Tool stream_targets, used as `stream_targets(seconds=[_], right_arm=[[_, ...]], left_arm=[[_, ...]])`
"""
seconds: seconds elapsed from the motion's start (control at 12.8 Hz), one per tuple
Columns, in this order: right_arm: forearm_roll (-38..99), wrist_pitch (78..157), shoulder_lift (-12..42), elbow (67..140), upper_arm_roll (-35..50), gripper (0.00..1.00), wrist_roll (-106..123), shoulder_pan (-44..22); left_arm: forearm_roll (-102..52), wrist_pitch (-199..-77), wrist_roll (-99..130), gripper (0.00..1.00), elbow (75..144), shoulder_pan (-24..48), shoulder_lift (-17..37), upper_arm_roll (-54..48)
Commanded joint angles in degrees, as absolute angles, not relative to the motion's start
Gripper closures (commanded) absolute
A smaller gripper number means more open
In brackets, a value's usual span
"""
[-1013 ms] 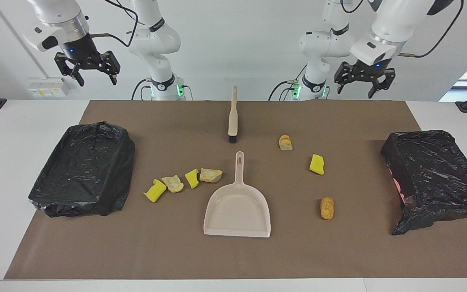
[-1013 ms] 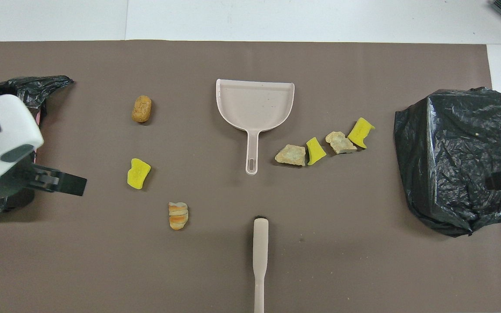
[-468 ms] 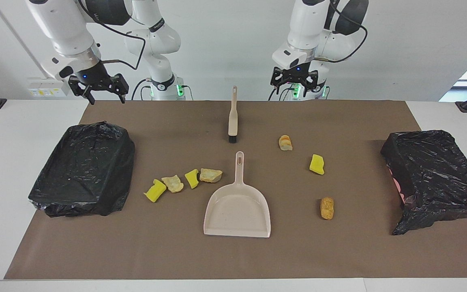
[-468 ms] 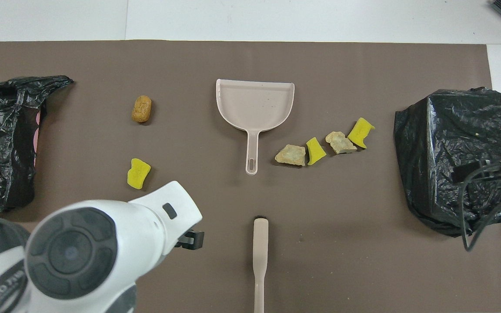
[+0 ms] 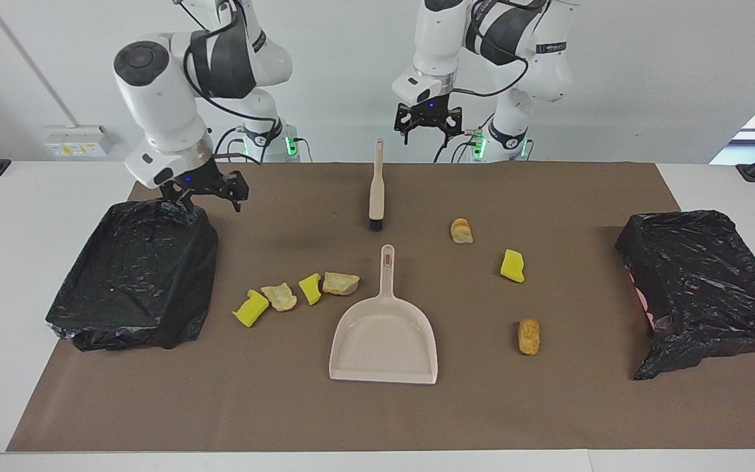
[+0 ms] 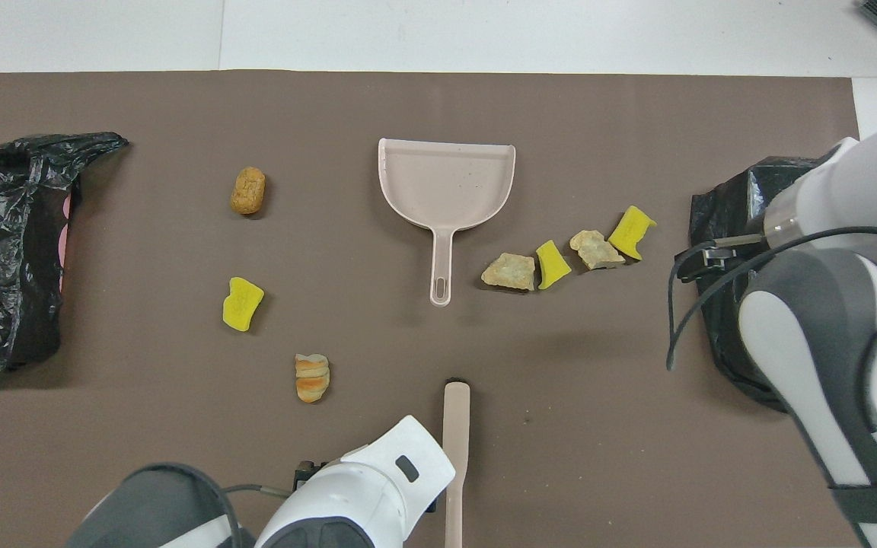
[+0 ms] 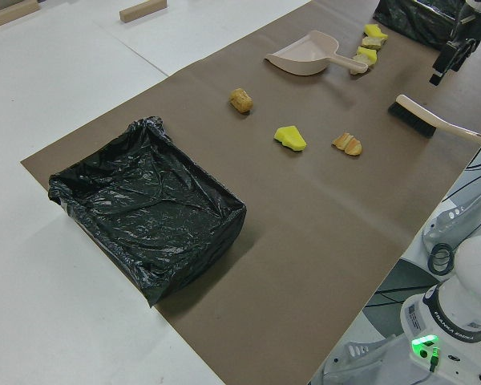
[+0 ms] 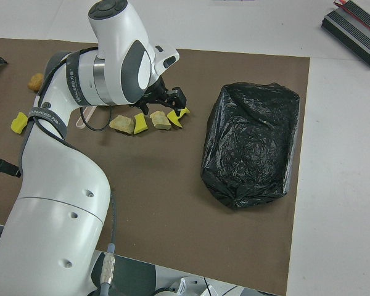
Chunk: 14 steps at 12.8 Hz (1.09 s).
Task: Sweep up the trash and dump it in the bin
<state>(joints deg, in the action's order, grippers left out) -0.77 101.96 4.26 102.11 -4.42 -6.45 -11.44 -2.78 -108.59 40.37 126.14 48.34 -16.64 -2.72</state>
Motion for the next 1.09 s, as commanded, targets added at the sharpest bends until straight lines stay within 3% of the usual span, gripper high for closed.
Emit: stream_targets(seconds=[0.0,0.16,0.39,1.01], right_arm=[[3.7,103.1,11.7,96.1,-4.5,0.0,-13.9,-14.6],[3.8,103.1,16.4,92.1,-4.5,0.0,-18.3,-17.8],[7.0,105.2,18.7,91.1,-4.0,0.0,-23.3,-19.0],[13.8,107.3,21.2,90.9,-3.7,0.0,-30.6,-22.2]], left_arm=[[-3.8,-112.2,43.8,0.0,129.6,53.5,-16.8,-1.5],[-3.8,-117.7,47.8,0.0,129.9,57.6,-11.5,-1.5],[-3.8,-121.5,49.7,0.0,129.9,61.1,-6.0,-1.5],[-3.8,-127.7,50.2,0.04,134.1,64.2,-2.7,-1.6]])
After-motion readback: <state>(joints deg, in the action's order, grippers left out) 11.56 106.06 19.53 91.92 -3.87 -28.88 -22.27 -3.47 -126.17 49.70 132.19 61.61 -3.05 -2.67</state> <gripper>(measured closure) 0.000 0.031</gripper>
